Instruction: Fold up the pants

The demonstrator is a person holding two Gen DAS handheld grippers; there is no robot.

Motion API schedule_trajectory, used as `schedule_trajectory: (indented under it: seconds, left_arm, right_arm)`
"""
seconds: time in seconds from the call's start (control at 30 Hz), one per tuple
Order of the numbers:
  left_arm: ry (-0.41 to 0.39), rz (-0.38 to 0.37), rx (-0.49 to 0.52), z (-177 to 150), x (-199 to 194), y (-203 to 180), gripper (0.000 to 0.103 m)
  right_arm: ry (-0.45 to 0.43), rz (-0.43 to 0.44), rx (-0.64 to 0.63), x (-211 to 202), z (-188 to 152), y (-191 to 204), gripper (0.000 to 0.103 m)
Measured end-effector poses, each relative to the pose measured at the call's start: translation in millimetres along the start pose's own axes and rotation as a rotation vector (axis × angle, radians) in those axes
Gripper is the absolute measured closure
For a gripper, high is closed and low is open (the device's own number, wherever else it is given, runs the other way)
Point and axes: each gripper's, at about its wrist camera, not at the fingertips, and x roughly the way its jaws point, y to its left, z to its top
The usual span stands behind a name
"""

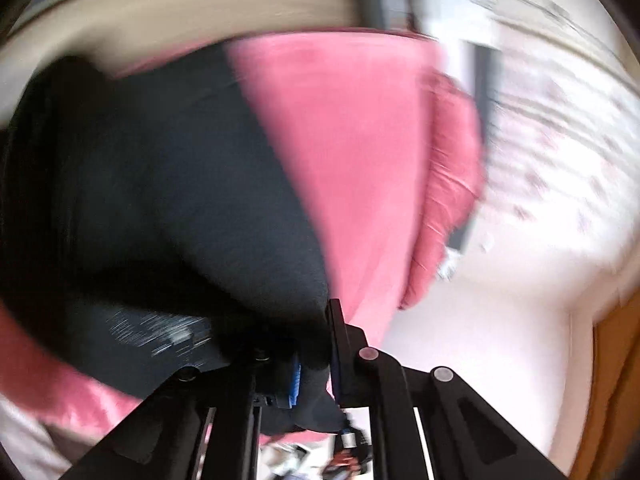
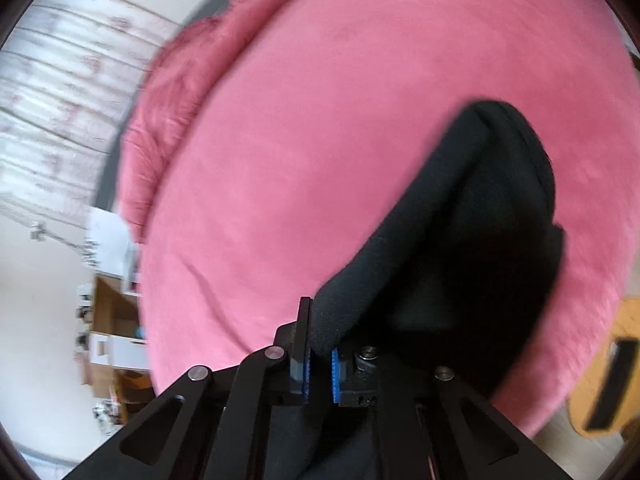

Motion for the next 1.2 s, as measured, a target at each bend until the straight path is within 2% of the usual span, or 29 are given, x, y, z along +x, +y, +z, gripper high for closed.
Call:
schedule_trajectory:
  seconds: [0.07, 0.1, 0.17, 0.2, 0.27, 0.3, 0.33, 0.4, 0.47, 0.57, 0.6, 0.63, 0.67, 0.73, 0.87, 0.9, 0.93, 1.0, 1.07, 1.1, 1.13, 1.17, 1.2]
  left_arm:
    - [-0.032, -0.098, 0.224, -6.4, -17.4, -43.9, 0.094]
    - [-0.076, -0.149, 0.323, -13.4, -30.4, -56.2, 0.095]
    - [-0.131, -0.155, 0.463, -25.9, -48.5, -63.1, 0.096]
    - [-0.156, -0.150, 0.504, -31.3, -56.4, -55.9, 0.096]
    - [-0.174, -0.100, 0.463, -35.1, -60.4, -17.3, 0.097]
    - [-0.150, -0.040, 0.396, -33.0, -54.1, 9.7, 0.097]
    - [-0.128, 0.016, 0.282, -31.9, -47.7, 49.2, 0.101]
    - [-0.111, 0.020, 0.126, -35.9, -42.3, 99.8, 0.101]
    - [-0.140, -0.014, 0.088, -44.1, -43.6, 117.3, 0.098]
    - [-0.142, -0.058, 0.117, -59.8, -49.2, 114.2, 0.083]
    - [-0.128, -0.053, 0.135, -64.1, -44.8, 108.4, 0.071]
    - [-0.120, -0.040, 0.147, -59.5, -46.9, 104.4, 0.067]
    - [-0.117, -0.027, 0.154, -54.7, -50.7, 104.8, 0.065]
    - [-0.116, 0.021, 0.144, -50.5, -31.7, 89.8, 0.063]
    - [-0.066, 0.078, 0.027, -32.9, 13.2, 75.9, 0.061]
    - [-0.048, 0.109, 0.016, -26.9, 25.9, 76.1, 0.056]
    - [-0.031, 0.183, 0.008, -24.1, 33.7, 75.1, 0.055]
    - [-0.025, 0.249, -0.018, -20.4, 43.5, 76.6, 0.055]
    - [-0.041, 0.236, -0.040, -16.8, 44.2, 75.6, 0.059]
    - [-0.048, 0.228, -0.042, -17.7, 40.7, 74.0, 0.071]
    - [-0.060, 0.240, -0.038, -16.5, 38.5, 70.9, 0.091]
    - [-0.063, 0.262, -0.049, -15.1, 36.1, 67.8, 0.091]
    - [-0.059, 0.253, -0.073, -18.9, 32.6, 68.0, 0.091]
  right_arm:
    - [-0.050, 0.079, -0.045, -18.8, 6.2, 19.7, 0.096]
    - [-0.086, 0.120, -0.070, -30.6, 6.1, 24.1, 0.096]
    - [-0.114, 0.137, -0.093, -39.6, 1.3, 17.4, 0.096]
    - [-0.101, 0.112, -0.097, -37.4, -3.3, 5.7, 0.096]
    - [-0.033, 0.035, -0.079, -21.2, -15.8, -26.8, 0.096]
    - [0.005, 0.011, -0.054, -10.9, -23.6, -44.9, 0.096]
    - [0.036, -0.018, -0.024, -1.9, -33.1, -65.5, 0.096]
    - [0.067, -0.057, 0.031, 10.7, -48.3, -97.4, 0.096]
    - [0.071, -0.053, 0.078, 16.0, -55.7, -116.2, 0.096]
    - [0.058, -0.037, 0.092, 18.1, -58.0, -117.6, 0.096]
    - [0.057, -0.039, 0.084, 17.9, -55.8, -114.3, 0.096]
    - [0.057, -0.034, 0.081, 16.5, -55.5, -111.8, 0.096]
    - [0.057, -0.031, 0.079, 18.1, -54.8, -108.0, 0.096]
    - [0.060, -0.027, 0.069, 18.0, -53.0, -102.3, 0.096]
    - [0.064, -0.028, 0.066, 16.6, -54.3, -99.8, 0.096]
    - [0.065, -0.027, 0.068, 15.8, -54.5, -101.0, 0.096]
    - [0.067, -0.027, 0.071, 15.4, -54.5, -101.7, 0.096]
    - [0.069, -0.026, 0.077, 17.5, -52.1, -101.6, 0.096]
    - [0.070, -0.040, 0.063, 15.6, -50.6, -100.9, 0.096]
    - [0.069, -0.049, 0.057, 16.3, -49.4, -98.9, 0.096]
    - [0.069, -0.056, 0.057, 16.8, -49.2, -95.5, 0.096]
    - [0.070, -0.063, 0.065, 17.8, -47.7, -92.1, 0.096]
    - [0.071, -0.063, 0.076, 18.1, -46.1, -89.9, 0.096]
